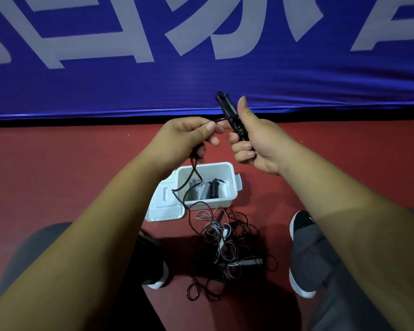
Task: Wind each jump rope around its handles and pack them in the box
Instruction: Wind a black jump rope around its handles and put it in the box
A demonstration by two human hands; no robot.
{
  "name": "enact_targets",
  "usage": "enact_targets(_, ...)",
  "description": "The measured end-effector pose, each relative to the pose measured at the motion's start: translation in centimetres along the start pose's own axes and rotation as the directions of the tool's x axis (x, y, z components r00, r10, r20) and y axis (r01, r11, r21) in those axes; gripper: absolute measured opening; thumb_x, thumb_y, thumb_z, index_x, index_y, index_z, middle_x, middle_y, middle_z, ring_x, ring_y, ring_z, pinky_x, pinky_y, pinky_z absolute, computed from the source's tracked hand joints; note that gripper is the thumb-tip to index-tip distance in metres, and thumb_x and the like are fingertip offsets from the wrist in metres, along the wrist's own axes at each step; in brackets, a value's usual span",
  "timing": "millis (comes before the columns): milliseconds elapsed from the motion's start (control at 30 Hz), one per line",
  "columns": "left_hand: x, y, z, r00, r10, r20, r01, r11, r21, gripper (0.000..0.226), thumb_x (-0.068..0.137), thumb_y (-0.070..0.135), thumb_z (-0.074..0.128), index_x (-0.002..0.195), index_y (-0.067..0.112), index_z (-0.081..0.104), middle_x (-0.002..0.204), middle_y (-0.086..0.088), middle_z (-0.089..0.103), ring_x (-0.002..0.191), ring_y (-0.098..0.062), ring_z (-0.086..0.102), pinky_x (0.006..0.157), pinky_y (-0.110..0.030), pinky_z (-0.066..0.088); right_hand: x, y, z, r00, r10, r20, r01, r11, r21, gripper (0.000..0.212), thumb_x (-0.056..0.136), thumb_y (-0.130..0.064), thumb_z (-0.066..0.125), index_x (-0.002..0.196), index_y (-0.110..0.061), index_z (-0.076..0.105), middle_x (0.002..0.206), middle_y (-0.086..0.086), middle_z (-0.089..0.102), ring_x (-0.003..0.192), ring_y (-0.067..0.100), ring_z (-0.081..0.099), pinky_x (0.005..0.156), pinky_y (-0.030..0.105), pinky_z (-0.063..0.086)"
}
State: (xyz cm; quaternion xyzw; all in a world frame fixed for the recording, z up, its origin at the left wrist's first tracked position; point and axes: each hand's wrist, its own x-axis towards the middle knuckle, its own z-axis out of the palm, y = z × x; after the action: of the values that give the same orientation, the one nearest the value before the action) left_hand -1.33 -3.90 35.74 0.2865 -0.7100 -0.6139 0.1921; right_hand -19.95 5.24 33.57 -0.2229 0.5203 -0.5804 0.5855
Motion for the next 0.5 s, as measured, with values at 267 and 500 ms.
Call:
enact_targets(267,-0.1,0.5,-0.1,0.997,-0.026,0.071,0.038,0.984,-0.172,0.04,0.112,0.027,0.044,0.114,-0.004,0.069,0.056,-0.004,0.038,0.056,-0.023,0.047,0.059,-0.031,0.043,-0.1,-0.8,0.0,1.0,-0.002,-0.008,0.003,0.997,0.074,0.043,0.099,-0.057,0.068,0.111,-0.016,0.06,0.074,0.001,0.05,0.054,0.009,0.025,0.043,0.021,0.02)
enact_targets(500,-0.2,0.5,-1.5,0.979,0.0,0.204,-0.086,0.906,0.413,0.027,0.109,0.026,0.054,0.131,0.025,0.071,0.09,0.002,0.077,0.085,-0.008,0.061,0.081,-0.027,0.048,-0.8,-1.6,-0.3,1.0,-0.001,0.03,-0.001,0.997,0.074,0.043,0.105,-0.042,0.064,0.131,-0.008,0.061,0.069,0.0,0.05,0.052,0.007,0.025,0.045,0.021,0.018)
